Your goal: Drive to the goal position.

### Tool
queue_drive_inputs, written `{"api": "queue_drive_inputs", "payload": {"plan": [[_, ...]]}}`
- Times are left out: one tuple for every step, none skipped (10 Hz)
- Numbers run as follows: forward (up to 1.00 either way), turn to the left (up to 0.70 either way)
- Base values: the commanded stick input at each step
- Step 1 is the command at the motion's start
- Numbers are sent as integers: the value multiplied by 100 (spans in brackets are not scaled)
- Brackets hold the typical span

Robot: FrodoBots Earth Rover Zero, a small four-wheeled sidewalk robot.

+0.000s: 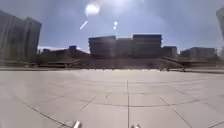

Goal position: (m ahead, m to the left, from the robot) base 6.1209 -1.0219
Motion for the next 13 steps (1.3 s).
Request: {"api": "queue_drive_inputs", "payload": {"plan": [[85, -34], [85, -11], [85, 0], [85, 0], [85, 0], [85, 0], [85, 0], [85, 0], [85, 0], [85, 0], [85, 0], [85, 0], [85, 0]]}}
